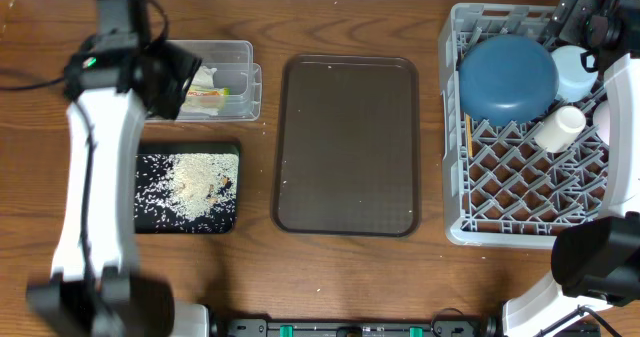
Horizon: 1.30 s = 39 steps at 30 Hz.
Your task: Sort waste into correct bins and load items into the dishwasher rack
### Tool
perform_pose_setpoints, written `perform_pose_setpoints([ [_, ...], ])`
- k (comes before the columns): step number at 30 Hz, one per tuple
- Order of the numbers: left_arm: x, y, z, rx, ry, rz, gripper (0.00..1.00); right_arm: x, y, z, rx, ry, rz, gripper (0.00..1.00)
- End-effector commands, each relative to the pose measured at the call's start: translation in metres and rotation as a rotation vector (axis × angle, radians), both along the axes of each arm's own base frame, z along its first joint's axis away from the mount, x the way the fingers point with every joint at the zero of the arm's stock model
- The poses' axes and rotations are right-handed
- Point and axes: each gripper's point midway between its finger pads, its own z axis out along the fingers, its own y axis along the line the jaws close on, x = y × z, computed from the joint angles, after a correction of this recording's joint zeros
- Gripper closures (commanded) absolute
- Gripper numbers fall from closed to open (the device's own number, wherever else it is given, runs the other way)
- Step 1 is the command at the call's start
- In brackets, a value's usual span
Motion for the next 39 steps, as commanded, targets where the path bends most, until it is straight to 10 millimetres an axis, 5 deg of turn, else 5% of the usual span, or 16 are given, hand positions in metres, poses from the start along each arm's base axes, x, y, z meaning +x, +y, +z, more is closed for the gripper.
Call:
perform_pose_setpoints([
  [1, -0.041, -0.007, 0.02, 0.062, 0.012, -0.129, 0.37, -0.004, -0.002, 0.014, -0.016, -0.025, -0.006, 0.01],
  [9, -0.124, -0.032, -0.001, 0.072, 0.081, -0.229, 0.36, -0.004, -0.002, 0.014, -0.016, -0.025, -0.006, 0.01],
  [12, -0.157, -0.039, -0.019, 0.059, 0.151, -0.254, 0.2, -0.005, -0.002, 0.014, -0.016, -0.026, -0.006, 0.01],
  [17, -0.188, -0.04, -0.033, 0.045, 0.241, -0.261, 0.17, -0.005, -0.002, 0.014, -0.016, -0.026, -0.006, 0.01],
  [27, -0.203, -0.039, -0.036, 0.066, 0.298, -0.329, 0.1, -0.004, -0.002, 0.014, -0.016, -0.025, -0.006, 0.01],
  [34, -0.171, -0.062, -0.04, 0.222, 0.108, -0.775, 0.09, -0.004, -0.002, 0.014, -0.016, -0.025, -0.006, 0.01],
  [39, -0.156, -0.072, -0.065, 0.358, -0.062, -0.963, 0.09, -0.004, -0.002, 0.014, -0.016, -0.025, -0.006, 0.01],
])
